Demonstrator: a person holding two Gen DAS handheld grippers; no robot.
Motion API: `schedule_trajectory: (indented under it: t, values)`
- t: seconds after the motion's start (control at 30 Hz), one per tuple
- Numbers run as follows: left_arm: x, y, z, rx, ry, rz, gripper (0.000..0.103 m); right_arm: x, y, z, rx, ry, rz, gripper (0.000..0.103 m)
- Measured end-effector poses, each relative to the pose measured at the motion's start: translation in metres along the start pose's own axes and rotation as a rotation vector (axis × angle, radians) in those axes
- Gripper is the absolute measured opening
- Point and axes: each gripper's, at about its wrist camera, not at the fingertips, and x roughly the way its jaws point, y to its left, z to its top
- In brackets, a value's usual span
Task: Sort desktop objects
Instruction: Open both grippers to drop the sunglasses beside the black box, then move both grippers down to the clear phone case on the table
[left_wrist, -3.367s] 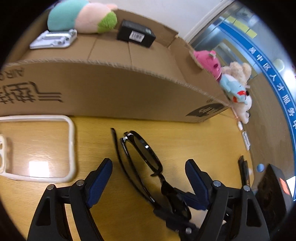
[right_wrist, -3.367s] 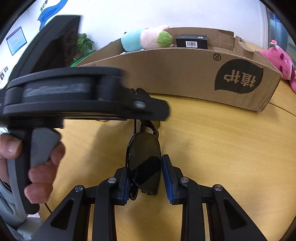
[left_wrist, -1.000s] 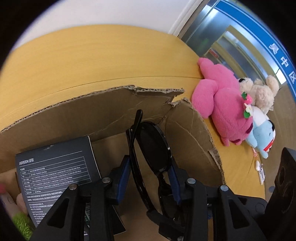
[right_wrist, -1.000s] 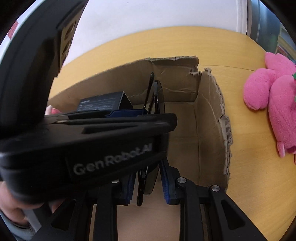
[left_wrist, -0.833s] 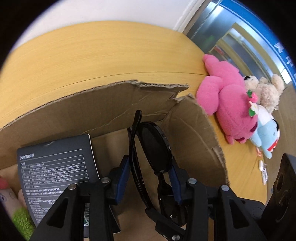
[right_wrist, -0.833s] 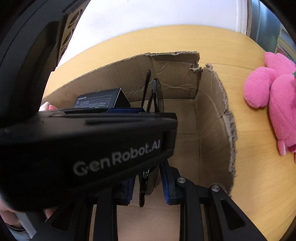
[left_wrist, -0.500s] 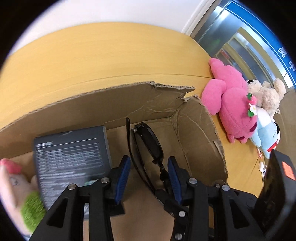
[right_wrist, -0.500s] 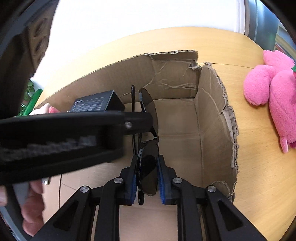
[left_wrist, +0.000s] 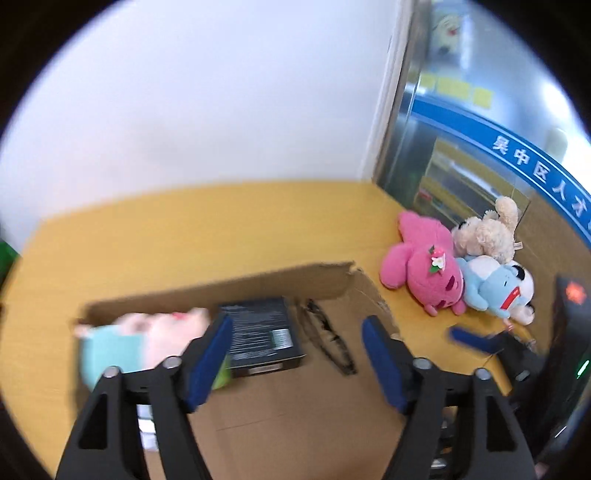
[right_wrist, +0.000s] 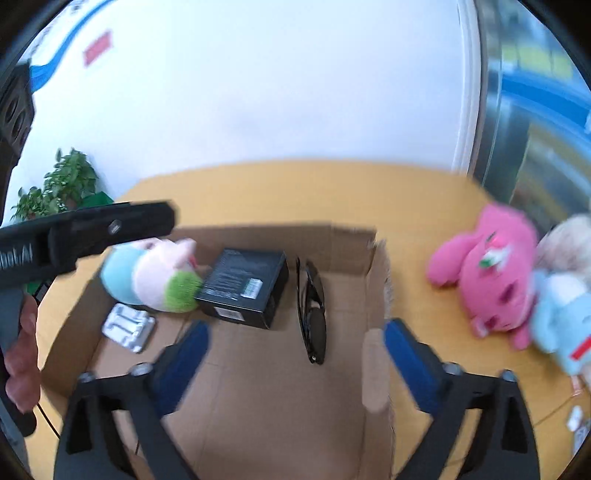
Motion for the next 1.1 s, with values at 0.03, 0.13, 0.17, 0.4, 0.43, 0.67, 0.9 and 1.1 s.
schedule_trajectory:
  t: [0.03, 0.13, 0.17, 0.4, 0.43, 0.67, 0.9, 1.1]
  values:
    - [-0.024, -0.001, -0.011, 0.015, -0.053, 0.062, 0.079, -0.007, 0.005, 0.008, -0.008, -0.035, 0.015, 0.103]
    - [-0.079, -0.004, -0.044, 0.039, -0.159, 0.157, 0.080, -0.056, 0.010, 0.005, -0.029, -0.124, 0.018, 0.103]
    - [-0.093, -0.004, -0.053, 0.039, -0.178, 0.167, 0.081, -0.067, 0.017, -0.001, -0.039, -0.140, 0.011, 0.103]
    - [-0.164, -0.003, -0.111, -0.008, -0.276, 0.254, 0.083, -0.092, 0.051, -0.045, -0.038, -0.195, -0.044, 0.103]
    - [-0.170, -0.002, -0.120, -0.011, -0.286, 0.261, 0.084, -0.095, 0.054, -0.050, -0.041, -0.199, -0.056, 0.103]
    - [-0.190, -0.006, -0.150, -0.001, -0.293, 0.329, 0.088, -0.110, 0.073, -0.077, -0.091, -0.215, -0.124, 0.103]
    - [-0.185, 0.005, -0.166, -0.067, -0.260, 0.289, 0.088, -0.107, 0.075, -0.087, -0.090, -0.171, -0.114, 0.103]
    - [-0.177, 0.033, -0.189, -0.084, -0.200, 0.268, 0.088, -0.076, 0.068, -0.098, -0.019, -0.062, -0.038, 0.103]
